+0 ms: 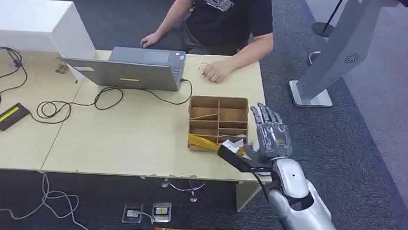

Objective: Pass the card to the sensor for recognition and then transmit it.

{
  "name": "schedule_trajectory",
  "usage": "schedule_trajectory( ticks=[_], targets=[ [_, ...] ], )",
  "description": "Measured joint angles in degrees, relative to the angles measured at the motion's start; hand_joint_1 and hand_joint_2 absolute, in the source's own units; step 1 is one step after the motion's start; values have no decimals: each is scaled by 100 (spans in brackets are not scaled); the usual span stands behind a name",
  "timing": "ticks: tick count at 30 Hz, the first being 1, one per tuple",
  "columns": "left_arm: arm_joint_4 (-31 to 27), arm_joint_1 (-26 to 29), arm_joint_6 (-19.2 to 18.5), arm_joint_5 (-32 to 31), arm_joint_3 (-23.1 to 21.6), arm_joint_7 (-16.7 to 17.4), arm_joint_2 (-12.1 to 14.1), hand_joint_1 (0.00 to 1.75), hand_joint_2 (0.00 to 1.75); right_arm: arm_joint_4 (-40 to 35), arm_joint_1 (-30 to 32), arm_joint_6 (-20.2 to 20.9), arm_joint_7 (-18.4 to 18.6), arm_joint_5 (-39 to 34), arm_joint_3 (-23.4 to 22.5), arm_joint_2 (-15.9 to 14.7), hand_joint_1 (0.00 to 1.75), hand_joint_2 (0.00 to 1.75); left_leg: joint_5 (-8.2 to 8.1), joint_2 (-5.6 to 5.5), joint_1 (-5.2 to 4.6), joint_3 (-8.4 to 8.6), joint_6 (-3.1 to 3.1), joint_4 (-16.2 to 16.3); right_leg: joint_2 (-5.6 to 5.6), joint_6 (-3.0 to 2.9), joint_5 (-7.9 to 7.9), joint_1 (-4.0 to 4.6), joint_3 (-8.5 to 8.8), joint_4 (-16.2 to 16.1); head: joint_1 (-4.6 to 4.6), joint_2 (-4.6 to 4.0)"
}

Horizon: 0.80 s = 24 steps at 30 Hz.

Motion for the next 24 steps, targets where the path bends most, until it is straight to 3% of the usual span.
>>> schedule_trajectory(
  ticks=[14, 24],
  targets=[
    [0, 70, -7, -28, 55, 0, -4, 0, 0, 247, 153, -39, 63, 87, 330, 254, 0, 175, -2, -1, 1, -1, -3, 0, 0, -1, -1, 1, -1, 0, 0, 0],
    [0, 69, -11, -72, 57, 0, -20, 0, 0, 461, 113, -28, 2, 157, 407, 614, 0, 175, -2, 0, 2, -1, -4, 0, 1, -3, -2, 3, -1, 0, 0, 0]
  ],
)
